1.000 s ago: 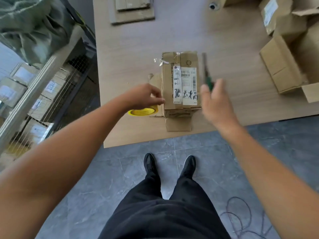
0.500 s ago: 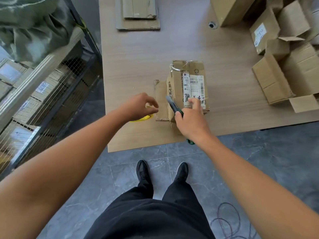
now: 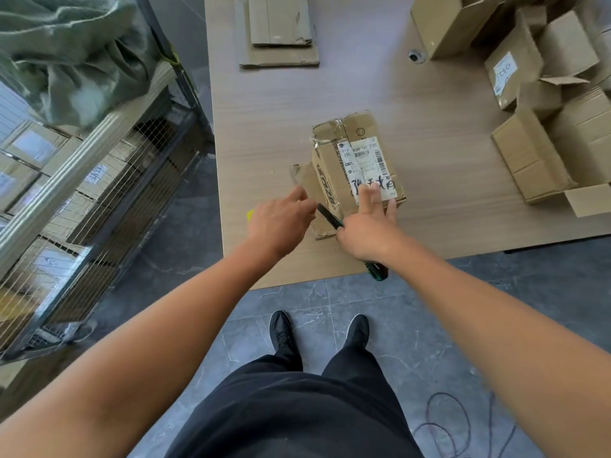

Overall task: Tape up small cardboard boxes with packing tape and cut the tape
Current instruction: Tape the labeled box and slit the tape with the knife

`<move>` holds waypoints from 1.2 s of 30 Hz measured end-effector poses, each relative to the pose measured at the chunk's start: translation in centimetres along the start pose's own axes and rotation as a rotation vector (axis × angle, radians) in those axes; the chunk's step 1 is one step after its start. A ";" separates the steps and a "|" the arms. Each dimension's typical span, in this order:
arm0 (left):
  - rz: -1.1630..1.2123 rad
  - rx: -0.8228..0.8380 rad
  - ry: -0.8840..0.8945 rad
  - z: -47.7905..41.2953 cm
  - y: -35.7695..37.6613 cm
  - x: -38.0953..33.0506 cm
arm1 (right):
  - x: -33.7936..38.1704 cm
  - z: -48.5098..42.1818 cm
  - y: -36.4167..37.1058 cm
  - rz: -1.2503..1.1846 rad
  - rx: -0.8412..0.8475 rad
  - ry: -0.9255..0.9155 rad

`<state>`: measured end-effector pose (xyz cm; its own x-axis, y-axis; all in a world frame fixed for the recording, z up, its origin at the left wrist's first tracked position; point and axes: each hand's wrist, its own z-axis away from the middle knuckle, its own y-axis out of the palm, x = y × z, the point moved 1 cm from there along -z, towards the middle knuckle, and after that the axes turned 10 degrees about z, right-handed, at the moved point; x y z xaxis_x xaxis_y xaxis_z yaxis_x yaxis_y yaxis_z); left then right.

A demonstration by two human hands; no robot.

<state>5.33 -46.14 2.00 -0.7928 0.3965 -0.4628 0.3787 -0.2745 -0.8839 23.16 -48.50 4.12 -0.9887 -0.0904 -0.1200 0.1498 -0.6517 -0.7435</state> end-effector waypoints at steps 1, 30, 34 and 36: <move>0.020 -0.020 -0.054 -0.2 0.0 0.6 | -0.3 0.0 0.1 0.019 0.050 0.001; 0.216 -0.087 -0.231 6.4 7.5 9.4 | 9.7 -6.3 9.8 -0.243 -0.487 0.016; 0.353 -0.237 -0.298 4.7 4.2 6.9 | 7.0 -0.4 5.8 -0.509 -0.630 -0.121; 0.435 -0.286 -0.281 1.9 2.2 5.0 | 4.4 1.9 2.7 -0.615 -0.766 -0.169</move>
<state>1.31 -46.42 -2.16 -0.6174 0.0425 -0.7855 0.7800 -0.0968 -0.6183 19.24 -52.06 2.79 -0.8761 -0.0451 0.4801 -0.4817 0.0354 -0.8756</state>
